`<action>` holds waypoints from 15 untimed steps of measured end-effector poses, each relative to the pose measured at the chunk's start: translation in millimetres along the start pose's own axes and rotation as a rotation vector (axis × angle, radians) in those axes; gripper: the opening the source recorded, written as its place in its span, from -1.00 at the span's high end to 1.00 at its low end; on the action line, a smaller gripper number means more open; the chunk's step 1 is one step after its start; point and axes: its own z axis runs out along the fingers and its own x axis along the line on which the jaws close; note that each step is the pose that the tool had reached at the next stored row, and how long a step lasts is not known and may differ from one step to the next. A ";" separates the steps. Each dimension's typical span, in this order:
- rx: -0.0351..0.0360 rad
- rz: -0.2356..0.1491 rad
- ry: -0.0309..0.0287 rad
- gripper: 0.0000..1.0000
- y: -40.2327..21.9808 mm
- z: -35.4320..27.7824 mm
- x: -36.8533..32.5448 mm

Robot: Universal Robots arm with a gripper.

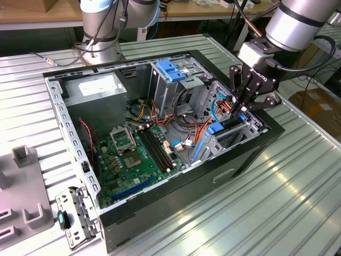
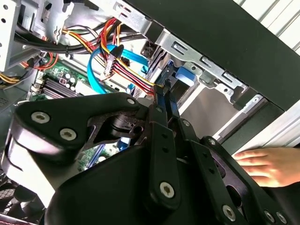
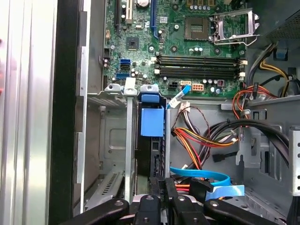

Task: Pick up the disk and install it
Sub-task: 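Insert the first disk wire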

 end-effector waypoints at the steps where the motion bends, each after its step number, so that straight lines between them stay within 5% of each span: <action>1: 0.0000 0.000 -0.0001 0.67 0.3 0.4 0.3; 15: -0.0002 -0.018 0.0009 0.67 1.3 5.9 0.7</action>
